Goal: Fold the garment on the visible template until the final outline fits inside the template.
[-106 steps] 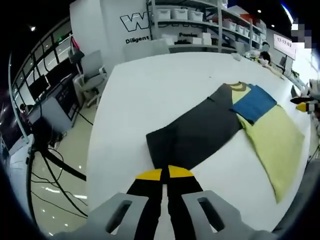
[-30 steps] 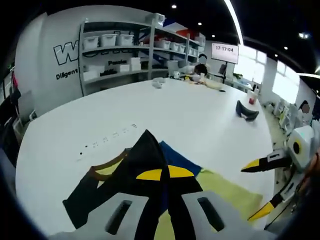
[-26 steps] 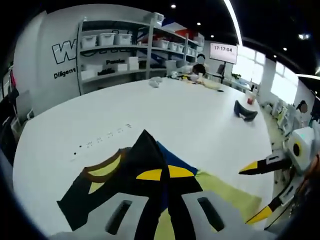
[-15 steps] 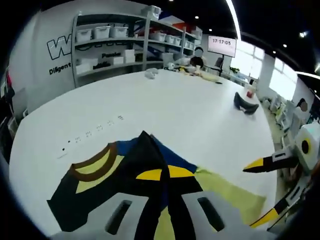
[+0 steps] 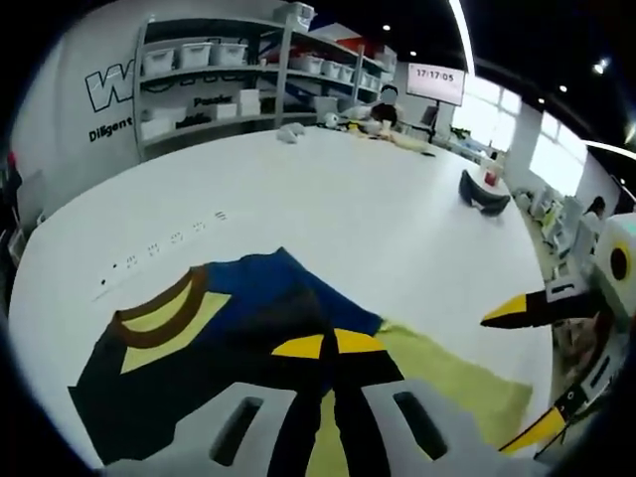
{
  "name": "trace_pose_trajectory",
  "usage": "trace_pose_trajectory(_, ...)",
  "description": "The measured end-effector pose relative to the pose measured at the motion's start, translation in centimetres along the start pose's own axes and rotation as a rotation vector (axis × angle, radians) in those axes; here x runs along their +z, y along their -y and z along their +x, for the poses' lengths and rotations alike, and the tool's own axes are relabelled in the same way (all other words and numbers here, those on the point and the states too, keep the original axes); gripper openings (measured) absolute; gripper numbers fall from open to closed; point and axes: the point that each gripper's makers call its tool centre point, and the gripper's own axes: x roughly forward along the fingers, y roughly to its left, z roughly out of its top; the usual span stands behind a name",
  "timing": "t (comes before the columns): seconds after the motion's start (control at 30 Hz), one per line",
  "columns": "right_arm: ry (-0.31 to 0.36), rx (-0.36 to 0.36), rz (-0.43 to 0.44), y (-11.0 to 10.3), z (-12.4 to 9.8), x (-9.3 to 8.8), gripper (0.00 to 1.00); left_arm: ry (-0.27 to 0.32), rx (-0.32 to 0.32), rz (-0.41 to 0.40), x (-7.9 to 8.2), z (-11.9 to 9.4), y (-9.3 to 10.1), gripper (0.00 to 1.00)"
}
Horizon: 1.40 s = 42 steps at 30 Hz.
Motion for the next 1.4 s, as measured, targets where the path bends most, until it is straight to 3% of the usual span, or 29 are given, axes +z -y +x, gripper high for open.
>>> trace_pose_trajectory(0.13, 0.004, 0.007, -0.003, -0.7, 0.1, 0.4, 0.74, 0.022, 0.036, -0.001, 0.7, -1.7, -1.7, 0.16)
trace_pose_trajectory(0.3, 0.025, 0.028, -0.009, -2.4, 0.6, 1.4, 0.73, 0.041, 0.064, -0.066, 1.0, -3.6, -4.1, 0.31)
trace_pose_trajectory(0.53, 0.075, 0.081, -0.001, -6.7, 2.4, 3.9, 0.71, 0.065, 0.140, -0.081, 1.0, -6.8, -8.0, 0.44)
trace_pose_trajectory(0.7, 0.118, 0.095, -0.011, -9.6, 4.5, 5.3, 0.67, 0.098, 0.226, -0.125, 0.4, -8.8, -11.6, 0.66)
trace_pose_trajectory(0.87, 0.145, 0.143, -0.002, -12.7, 6.5, 6.8, 0.67, 0.082, 0.268, -0.163, -1.2, -9.8, -14.4, 0.63)
trace_pose_trajectory(1.0, 0.164, 0.184, -0.030, -14.7, 8.1, 7.8, 0.66, 0.089, 0.266, -0.176, -1.8, -10.3, -15.9, 0.74)
trace_pose_trajectory(1.17, 0.172, 0.210, -0.125, -17.4, 10.6, 9.0, 0.62, 0.043, 0.265, -0.133, -3.3, -10.7, -18.1, 0.80)
trace_pose_trajectory(1.4, 0.174, 0.264, -0.156, -21.2, 13.5, 9.9, 0.53, 0.003, 0.261, -0.138, -5.2, -10.8, -20.7, 0.76)
